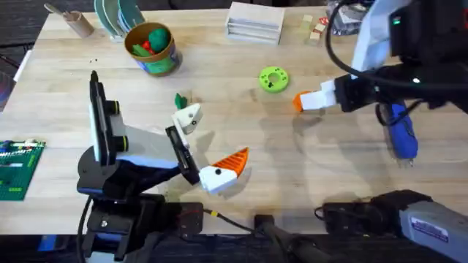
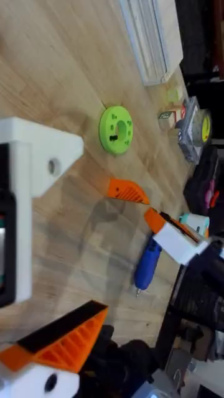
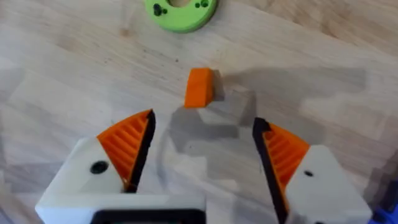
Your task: Pick up the gripper from the table and insert it into the empty holder that is missing its gripper. Then pick up a screw, insert it into the mounting hole, and use the screwdriver to tighten it. Finally, clean up the table by picking up the vegetable and placing it into the bucket.
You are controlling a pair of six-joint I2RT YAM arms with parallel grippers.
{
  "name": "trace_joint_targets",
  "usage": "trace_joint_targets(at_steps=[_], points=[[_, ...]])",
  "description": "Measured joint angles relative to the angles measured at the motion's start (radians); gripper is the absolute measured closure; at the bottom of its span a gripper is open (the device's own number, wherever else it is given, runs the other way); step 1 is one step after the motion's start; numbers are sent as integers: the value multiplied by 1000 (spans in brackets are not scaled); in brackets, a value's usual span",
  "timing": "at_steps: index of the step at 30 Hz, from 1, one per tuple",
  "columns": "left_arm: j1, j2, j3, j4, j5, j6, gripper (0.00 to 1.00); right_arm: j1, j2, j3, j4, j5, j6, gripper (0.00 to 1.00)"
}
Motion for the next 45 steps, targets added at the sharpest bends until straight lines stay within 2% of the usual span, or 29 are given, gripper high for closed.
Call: trace_joint_targets(at_steps=[8,15,21,26,30,35,40,41,45], points=[[0,0,0,0,0,0,8,1,138,0,131,0,0,13],[0,0,0,0,0,0,8,25,195,0,140,0,-3,118],[0,0,0,0,0,0,8,56,228,0,153,20,-8,284],[0,0,0,0,0,0,8,58,229,0,167,32,-15,476],[0,0,0,0,0,0,7,58,229,0,166,38,-15,583],[0,0,0,0,0,0,7,58,229,0,166,39,-16,809],[0,0,0,0,0,0,7,58,218,0,165,39,-18,959],[0,0,0,0,0,0,7,58,210,0,164,39,-18,984],[0,0,0,0,0,0,8,58,150,0,161,39,-18,982]])
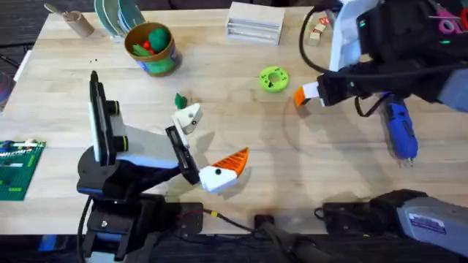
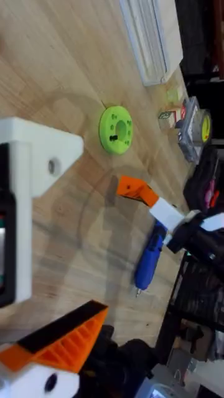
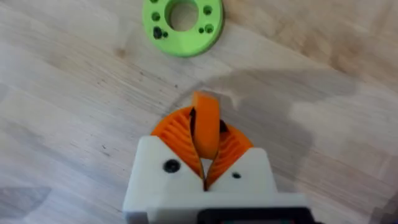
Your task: Pick up the gripper from the table and insert it into the empty holder that is missing its gripper. Then pick up a screw, insert it into the mounting hole, and use the screwdriver to tighten it. Finally, clean up the table by picking up the vegetable and placing it into the bucket.
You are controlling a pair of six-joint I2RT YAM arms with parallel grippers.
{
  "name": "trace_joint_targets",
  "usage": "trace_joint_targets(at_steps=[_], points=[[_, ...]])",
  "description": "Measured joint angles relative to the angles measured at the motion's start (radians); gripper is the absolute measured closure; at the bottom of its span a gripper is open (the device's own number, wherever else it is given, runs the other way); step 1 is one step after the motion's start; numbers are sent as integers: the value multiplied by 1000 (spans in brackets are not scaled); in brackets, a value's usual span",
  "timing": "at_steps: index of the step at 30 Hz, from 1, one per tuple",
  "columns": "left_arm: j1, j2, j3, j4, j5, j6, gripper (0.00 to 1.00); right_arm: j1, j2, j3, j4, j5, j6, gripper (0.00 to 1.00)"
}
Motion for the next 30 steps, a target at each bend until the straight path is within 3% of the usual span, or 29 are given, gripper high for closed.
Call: trace_joint_targets(at_steps=[8,16,22,30], points=[[0,0,0,0,0,0,7,0,-224,0,-9,-10,0,986],[0,0,0,0,0,0,8,0,-489,1,-87,-131,24,988],[0,0,0,0,0,0,8,0,-549,-85,-15,-381,115,990],[0,0,0,0,0,0,8,1,-460,-298,357,-739,374,991]])
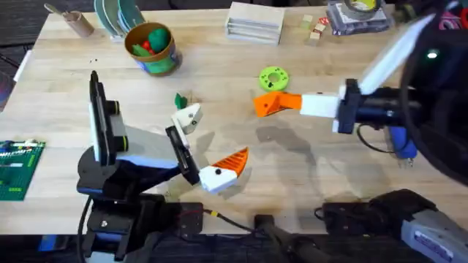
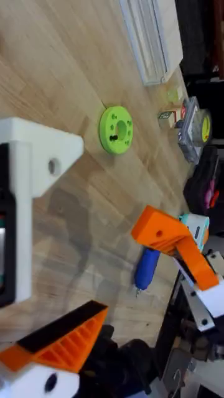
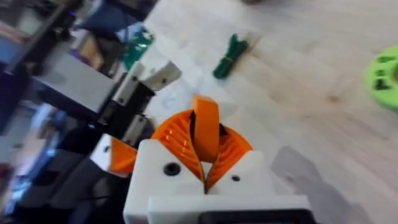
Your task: Pick up the gripper from the table and insert it into the empty holder that is missing its gripper. Then pick up a screw, insert it into the mounting hole, and use the screwdriver to tighten it. Finally, clean up the table by picking up the vegetable and placing it into the bucket.
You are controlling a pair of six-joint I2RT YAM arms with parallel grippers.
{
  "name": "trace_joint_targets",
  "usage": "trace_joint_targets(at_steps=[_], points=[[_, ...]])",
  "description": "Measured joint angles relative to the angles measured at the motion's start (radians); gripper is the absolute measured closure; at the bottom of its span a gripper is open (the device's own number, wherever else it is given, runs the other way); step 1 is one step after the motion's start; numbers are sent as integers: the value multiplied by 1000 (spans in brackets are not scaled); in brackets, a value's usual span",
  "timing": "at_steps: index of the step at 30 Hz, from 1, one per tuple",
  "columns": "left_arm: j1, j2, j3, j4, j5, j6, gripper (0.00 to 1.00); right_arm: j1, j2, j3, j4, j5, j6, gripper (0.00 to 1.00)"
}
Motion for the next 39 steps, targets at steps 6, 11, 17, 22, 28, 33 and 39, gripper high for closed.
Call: trace_joint_targets(at_steps=[6,11,17,22,28,33,39], points=[[0,0,0,0,0,0,8,6,193,-13,234,-180,159,991],[0,0,0,0,0,0,9,95,450,-14,625,-294,388,992],[0,0,0,-24,4,20,7,167,612,-15,862,-330,580,992],[0,0,0,-25,8,47,8,203,688,-15,965,-338,693,992],[0,0,0,-26,9,84,8,231,731,-10,972,-340,743,992],[0,0,0,-26,10,96,8,255,738,32,975,-338,753,992],[0,0,0,-25,9,97,8,264,738,57,976,-318,754,992]])
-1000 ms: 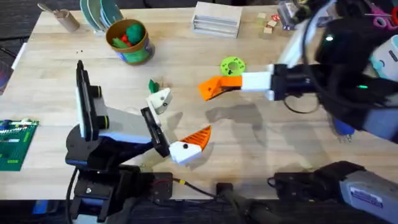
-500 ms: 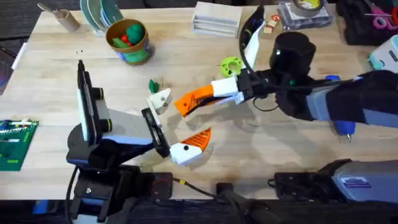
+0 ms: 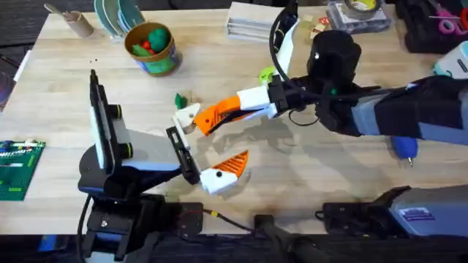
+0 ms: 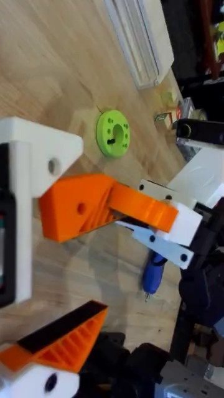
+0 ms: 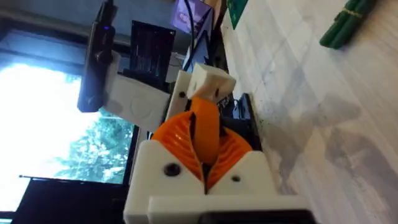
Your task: Pick up the gripper from the table and insert it into the empty holder that is missing its gripper. Then pick up a screw, insert it into the mounting hole, and use the screwdriver to tighten it. Finally, clean up the table by picking up the vegetable and placing it into the bucket.
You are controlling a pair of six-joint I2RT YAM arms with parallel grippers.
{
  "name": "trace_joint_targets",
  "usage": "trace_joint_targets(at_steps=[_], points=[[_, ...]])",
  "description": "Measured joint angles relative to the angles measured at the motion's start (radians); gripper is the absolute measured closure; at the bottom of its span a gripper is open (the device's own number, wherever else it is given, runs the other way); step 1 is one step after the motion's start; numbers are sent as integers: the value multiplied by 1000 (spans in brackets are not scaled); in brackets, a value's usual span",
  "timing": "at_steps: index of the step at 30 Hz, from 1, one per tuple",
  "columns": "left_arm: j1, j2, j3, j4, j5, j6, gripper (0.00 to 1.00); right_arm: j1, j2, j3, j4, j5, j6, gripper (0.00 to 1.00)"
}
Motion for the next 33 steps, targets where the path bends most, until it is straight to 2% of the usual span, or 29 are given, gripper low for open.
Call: trace_joint_targets(at_steps=[22,26,33], points=[[3,0,-1,8,-53,-9,7,55,46,11,22,143,33,992],[13,0,-1,13,-81,-8,7,83,49,11,71,201,43,993],[14,0,-1,13,-86,-10,7,161,53,11,90,342,44,993]])
